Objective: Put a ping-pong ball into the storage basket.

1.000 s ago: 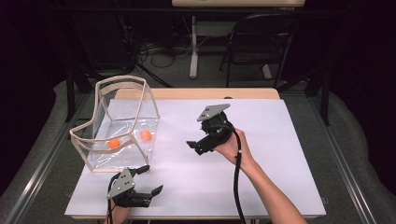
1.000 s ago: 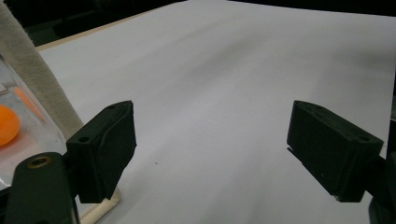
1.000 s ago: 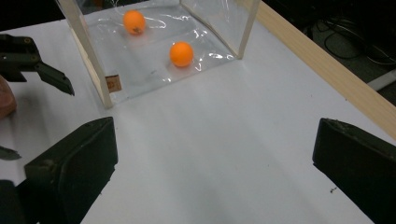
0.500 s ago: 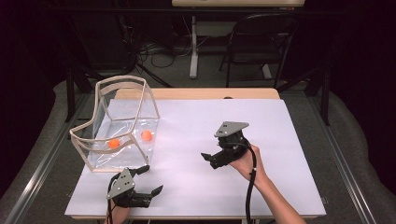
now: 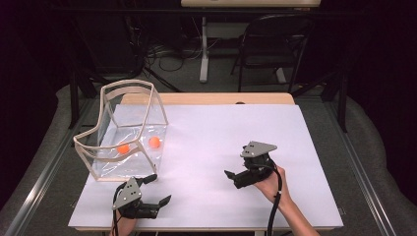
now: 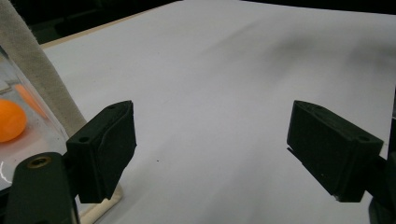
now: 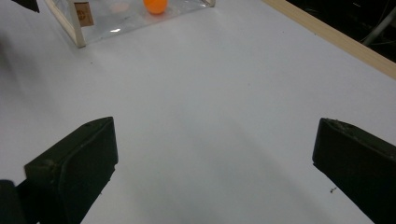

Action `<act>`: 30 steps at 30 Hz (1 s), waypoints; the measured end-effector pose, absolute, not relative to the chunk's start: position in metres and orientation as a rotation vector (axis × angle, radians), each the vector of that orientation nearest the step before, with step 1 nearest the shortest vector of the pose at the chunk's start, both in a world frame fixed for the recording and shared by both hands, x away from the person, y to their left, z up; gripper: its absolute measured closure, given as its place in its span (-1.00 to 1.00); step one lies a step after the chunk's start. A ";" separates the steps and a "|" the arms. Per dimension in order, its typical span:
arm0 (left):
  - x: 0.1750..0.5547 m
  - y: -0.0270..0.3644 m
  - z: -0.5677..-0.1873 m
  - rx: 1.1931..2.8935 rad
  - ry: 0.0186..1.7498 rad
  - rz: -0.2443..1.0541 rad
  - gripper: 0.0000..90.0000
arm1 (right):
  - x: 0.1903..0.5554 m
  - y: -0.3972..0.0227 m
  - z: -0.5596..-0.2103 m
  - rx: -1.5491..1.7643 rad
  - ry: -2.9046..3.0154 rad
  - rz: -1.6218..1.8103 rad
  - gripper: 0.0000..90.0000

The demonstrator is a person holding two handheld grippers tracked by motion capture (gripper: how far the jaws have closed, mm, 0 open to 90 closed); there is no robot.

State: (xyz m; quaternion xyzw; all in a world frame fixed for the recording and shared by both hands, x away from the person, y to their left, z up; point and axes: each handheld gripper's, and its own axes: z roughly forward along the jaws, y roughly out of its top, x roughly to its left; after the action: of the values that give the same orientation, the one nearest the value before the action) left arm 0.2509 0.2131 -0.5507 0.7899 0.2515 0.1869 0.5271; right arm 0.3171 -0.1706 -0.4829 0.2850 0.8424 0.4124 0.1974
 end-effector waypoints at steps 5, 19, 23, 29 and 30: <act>0.251 0.213 -0.551 1.889 0.600 0.447 -0.65 | 0.307 -0.179 -0.492 0.795 2.340 1.155 -1.00; 0.250 0.214 -0.551 1.889 0.599 0.453 -0.65 | 0.281 -0.200 -0.515 0.797 2.268 1.198 -1.00; 0.251 0.214 -0.551 1.895 0.598 0.454 -0.65 | 0.274 -0.208 -0.520 0.800 2.250 1.201 -1.00; 0.251 0.214 -0.551 1.897 0.600 0.452 -0.65 | 0.266 -0.219 -0.527 0.782 2.228 1.223 -1.00; 0.251 0.214 -0.551 1.897 0.599 0.453 -0.65 | 0.265 -0.220 -0.528 0.784 2.227 1.226 -1.00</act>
State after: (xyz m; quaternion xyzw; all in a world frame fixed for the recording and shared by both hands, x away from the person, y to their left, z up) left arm 0.2508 0.2136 -0.5514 0.7923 0.2503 0.1893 0.5232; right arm 0.2648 -0.2204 -0.5279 0.2862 0.8130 0.4477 0.2383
